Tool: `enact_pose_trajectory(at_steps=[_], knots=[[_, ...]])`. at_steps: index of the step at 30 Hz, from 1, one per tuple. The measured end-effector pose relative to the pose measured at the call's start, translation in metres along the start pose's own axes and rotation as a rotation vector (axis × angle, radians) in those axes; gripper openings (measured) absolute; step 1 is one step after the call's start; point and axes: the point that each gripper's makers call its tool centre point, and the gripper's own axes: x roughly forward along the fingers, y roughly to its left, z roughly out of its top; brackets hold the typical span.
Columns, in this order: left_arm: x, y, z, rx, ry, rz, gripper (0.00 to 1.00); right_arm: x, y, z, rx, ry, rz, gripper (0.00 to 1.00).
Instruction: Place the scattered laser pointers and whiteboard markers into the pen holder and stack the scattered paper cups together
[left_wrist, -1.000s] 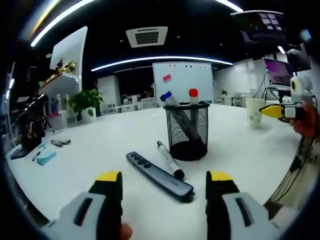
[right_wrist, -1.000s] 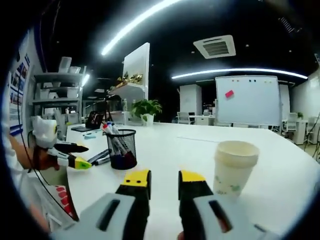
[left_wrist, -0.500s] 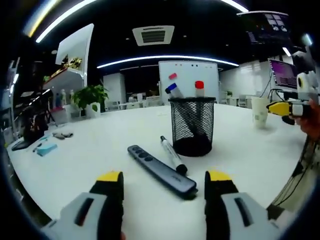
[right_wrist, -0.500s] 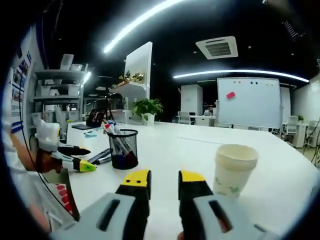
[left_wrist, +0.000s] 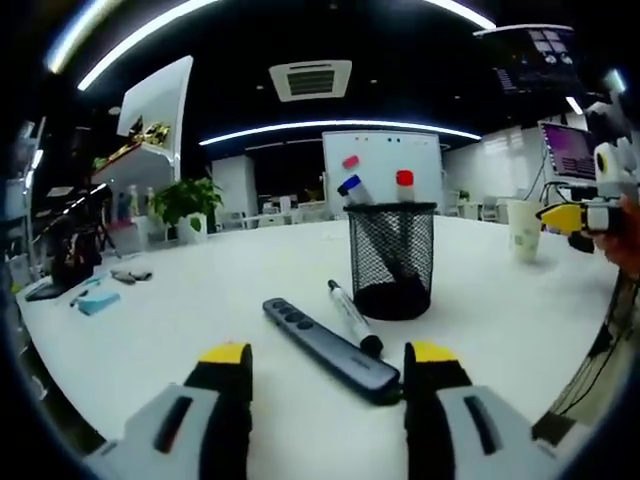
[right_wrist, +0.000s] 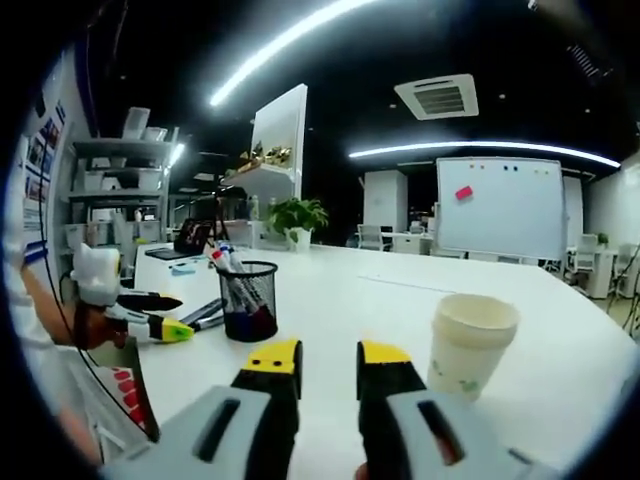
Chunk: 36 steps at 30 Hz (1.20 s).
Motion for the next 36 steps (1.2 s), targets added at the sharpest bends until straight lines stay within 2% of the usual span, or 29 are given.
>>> enact_pose_trajectory(at_steps=[1,5,11,19,36], knots=[[0.0,0.001,0.0,-0.023,-0.001,-0.003,0.59,0.0,0.001,0.001,0.001,-0.002,0.001,0.21],[0.002,-0.001,-0.008,-0.007,0.019,-0.014,0.58,-0.001,0.001,0.003,0.005,-0.01,-0.003,0.21],[0.001,-0.001,-0.007,0.004,0.018,-0.024,0.51,-0.004,-0.001,0.003,0.01,-0.013,-0.011,0.21],[-0.002,0.001,-0.005,-0.045,0.018,-0.015,0.44,-0.005,0.001,0.001,0.008,-0.008,-0.01,0.2],[-0.007,0.01,-0.009,-0.031,0.039,0.012,0.33,-0.008,0.0,0.021,0.072,-0.069,-0.02,0.19]])
